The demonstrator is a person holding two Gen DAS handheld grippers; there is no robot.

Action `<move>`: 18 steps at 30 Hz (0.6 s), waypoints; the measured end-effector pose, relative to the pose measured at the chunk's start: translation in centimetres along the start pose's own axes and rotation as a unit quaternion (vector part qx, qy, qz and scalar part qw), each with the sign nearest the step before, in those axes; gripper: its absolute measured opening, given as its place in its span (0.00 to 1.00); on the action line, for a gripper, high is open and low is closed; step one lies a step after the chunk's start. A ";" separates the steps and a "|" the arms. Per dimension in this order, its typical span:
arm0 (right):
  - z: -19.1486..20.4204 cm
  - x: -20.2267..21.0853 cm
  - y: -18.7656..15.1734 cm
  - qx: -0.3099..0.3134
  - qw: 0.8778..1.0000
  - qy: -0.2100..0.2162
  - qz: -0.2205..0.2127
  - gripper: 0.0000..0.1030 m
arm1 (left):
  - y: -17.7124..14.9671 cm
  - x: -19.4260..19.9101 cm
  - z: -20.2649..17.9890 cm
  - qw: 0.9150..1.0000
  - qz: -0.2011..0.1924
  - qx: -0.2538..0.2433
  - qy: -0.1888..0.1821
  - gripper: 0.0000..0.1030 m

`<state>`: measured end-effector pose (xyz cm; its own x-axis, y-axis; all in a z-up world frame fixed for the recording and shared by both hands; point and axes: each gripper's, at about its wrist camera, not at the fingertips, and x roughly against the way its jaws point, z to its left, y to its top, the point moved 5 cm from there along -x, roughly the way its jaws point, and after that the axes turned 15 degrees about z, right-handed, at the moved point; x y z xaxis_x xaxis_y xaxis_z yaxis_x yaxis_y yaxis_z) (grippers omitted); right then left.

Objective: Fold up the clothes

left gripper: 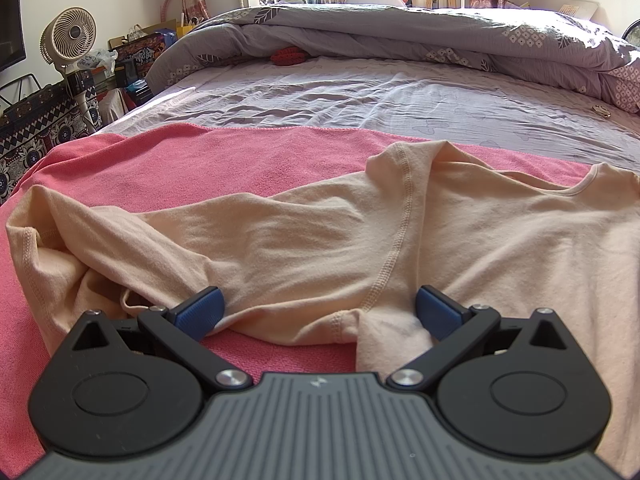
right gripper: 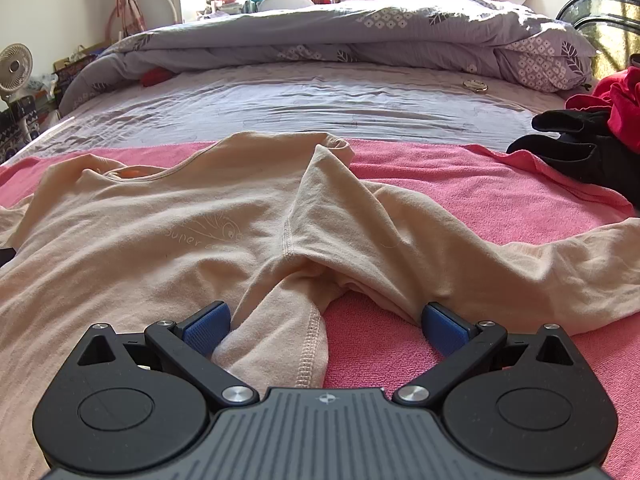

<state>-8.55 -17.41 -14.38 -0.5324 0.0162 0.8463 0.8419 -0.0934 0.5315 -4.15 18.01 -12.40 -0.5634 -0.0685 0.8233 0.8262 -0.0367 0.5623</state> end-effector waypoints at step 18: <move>-0.1 0.0 0.1 0.001 1.000 0.000 0.000 1.00 | 0.0 -0.1 0.1 1.000 0.000 0.001 -0.001 1.00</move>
<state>-8.47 -17.52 -14.32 -0.5320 0.0159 0.8466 0.8423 -0.0920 0.5310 -4.04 18.09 -12.47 -0.5631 -0.0656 0.8238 0.8263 -0.0347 0.5621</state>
